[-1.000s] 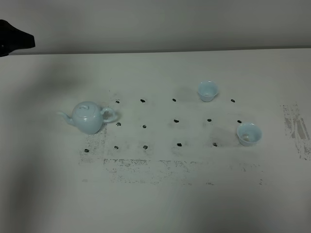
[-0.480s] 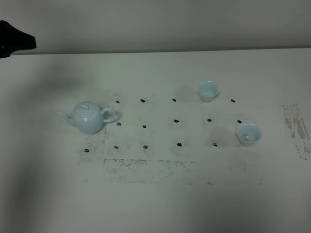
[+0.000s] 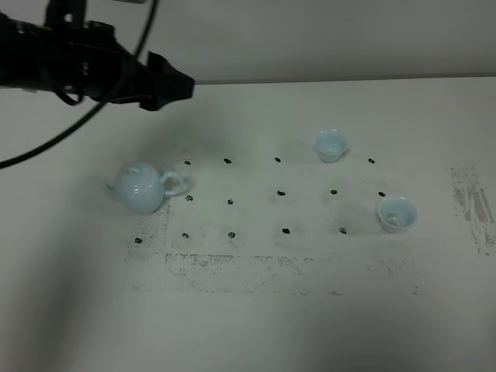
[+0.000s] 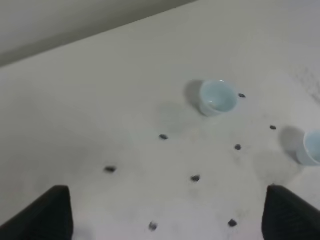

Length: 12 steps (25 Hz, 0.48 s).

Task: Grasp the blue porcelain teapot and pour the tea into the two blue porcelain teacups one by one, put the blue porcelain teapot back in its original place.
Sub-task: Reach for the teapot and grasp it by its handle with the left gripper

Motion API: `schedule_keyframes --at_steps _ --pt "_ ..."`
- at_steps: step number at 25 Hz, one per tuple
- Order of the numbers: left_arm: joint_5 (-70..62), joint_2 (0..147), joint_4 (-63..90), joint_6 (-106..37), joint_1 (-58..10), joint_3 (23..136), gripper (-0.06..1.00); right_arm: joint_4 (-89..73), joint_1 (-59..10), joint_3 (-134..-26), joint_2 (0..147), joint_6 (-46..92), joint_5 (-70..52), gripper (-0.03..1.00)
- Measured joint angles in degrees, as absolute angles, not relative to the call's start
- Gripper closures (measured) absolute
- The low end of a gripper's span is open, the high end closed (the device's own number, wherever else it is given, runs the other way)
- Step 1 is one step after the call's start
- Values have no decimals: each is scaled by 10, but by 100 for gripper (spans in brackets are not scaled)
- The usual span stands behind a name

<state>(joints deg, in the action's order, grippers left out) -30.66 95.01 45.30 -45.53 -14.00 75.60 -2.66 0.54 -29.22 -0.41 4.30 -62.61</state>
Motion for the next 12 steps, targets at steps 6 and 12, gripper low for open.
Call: schedule_keyframes --at_steps 6,12 --pt "-263 953 250 -332 -244 774 23 -27 5 -292 -4 43 -626 37" --pt "-329 1011 40 -183 -256 821 25 -26 5 -292 -4 43 -626 37"
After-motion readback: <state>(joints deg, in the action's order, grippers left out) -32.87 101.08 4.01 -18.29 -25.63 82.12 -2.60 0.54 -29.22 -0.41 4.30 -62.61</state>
